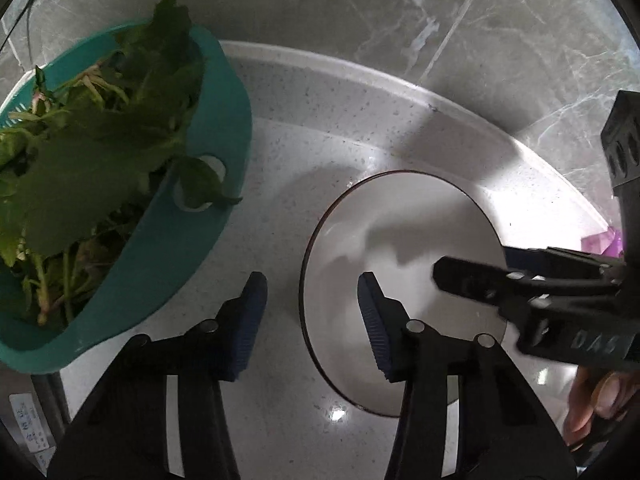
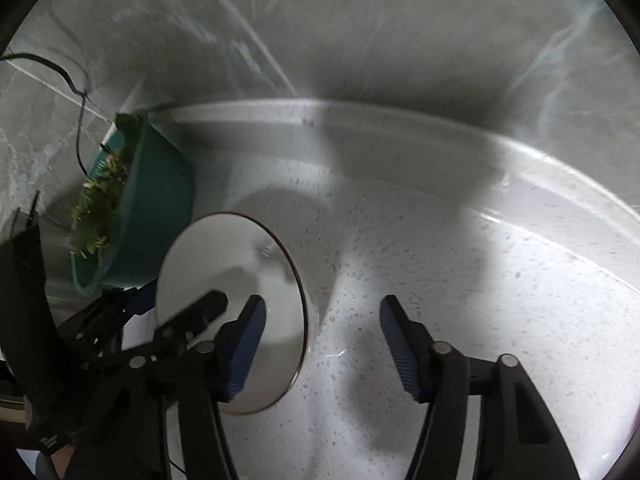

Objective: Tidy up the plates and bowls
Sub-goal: 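Move both grippers to the red-floral white bowl and grasp its rim, then carry the red-floral bowl into the nested white bowls and open both grippers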

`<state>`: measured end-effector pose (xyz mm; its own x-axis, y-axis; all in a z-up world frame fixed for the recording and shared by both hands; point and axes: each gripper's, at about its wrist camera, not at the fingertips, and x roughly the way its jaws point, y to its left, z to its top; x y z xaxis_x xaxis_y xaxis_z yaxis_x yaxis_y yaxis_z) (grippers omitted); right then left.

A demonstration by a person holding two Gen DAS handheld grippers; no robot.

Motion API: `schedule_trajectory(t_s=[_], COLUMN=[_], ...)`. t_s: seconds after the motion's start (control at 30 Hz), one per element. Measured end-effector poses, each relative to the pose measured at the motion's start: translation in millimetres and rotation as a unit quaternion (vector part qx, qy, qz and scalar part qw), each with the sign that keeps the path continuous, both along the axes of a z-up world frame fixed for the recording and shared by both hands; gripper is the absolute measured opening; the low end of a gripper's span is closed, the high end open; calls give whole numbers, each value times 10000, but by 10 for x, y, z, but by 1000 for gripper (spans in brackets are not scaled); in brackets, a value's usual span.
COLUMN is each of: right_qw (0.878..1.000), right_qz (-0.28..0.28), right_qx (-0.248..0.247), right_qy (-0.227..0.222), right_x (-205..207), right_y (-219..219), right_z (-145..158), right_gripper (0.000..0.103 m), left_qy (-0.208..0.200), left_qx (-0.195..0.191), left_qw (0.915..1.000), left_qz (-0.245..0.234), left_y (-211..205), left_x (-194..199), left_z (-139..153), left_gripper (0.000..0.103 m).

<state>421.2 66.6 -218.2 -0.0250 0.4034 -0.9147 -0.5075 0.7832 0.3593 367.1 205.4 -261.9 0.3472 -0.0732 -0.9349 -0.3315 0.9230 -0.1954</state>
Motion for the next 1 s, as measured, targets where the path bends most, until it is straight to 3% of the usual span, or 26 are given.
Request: schedule_trajectory(t_s=[0.1,0.23,0.33,0.63,1.0], right_qw=[10000,9999,9999,9996,9953], right_qz=[-15,71,91,-225,-935], right_qx=[-38,-146,-94,-164,-140], right_qy=[52,-49,-6,2,-212], right_x=[-26,-83,-132,-305,-551], right_y=[30,50,79,-185,-1211], right_z=[-93,-142,-123,-4,522], right_gripper=[58,28,12,12,13], left_qy=[80,47,73,13,-217], left_qx=[-65,-38,10,-65,-217], left_qw=[9999,9999,9998,9988,9898], left_qz=[-64,-152,-200,-477,-1388], left_y=[-18,-61,-114,-463,-1423], left_x=[20,41,118,154,106], left_z=[-86,-101,-94,50,516], left_gripper=[33,18,15,13,13])
